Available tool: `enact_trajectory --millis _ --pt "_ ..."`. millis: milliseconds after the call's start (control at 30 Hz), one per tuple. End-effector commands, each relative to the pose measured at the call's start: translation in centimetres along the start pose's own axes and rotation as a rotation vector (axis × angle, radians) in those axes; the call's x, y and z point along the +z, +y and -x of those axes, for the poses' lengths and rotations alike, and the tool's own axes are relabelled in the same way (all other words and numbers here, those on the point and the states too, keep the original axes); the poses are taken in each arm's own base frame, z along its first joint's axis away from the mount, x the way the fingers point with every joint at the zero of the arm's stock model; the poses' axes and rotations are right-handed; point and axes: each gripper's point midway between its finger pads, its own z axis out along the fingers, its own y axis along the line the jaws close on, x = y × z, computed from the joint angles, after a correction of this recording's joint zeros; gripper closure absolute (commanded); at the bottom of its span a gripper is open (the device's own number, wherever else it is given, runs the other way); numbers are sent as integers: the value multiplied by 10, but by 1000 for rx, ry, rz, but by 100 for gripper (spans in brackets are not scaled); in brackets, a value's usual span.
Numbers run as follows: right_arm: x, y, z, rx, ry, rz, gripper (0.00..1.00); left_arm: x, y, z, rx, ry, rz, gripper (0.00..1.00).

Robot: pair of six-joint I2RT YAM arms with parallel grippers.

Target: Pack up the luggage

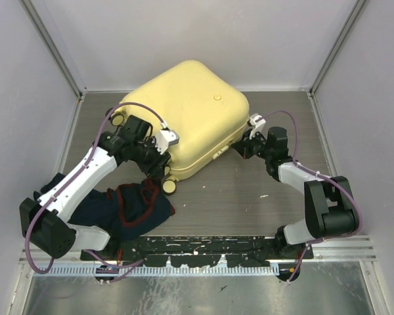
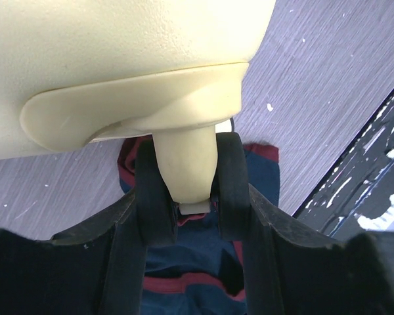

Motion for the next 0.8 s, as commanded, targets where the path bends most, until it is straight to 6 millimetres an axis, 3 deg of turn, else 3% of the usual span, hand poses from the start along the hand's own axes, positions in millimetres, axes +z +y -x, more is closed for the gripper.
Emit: enact_trajectory --millis 0,767 --pt "-25 -35 28 -75 -85 -140 100 -8 -17 -26 136 76 -89 100" --pt "-104 -84 9 -93 -66 -248 100 -15 26 -48 471 151 -16 100"
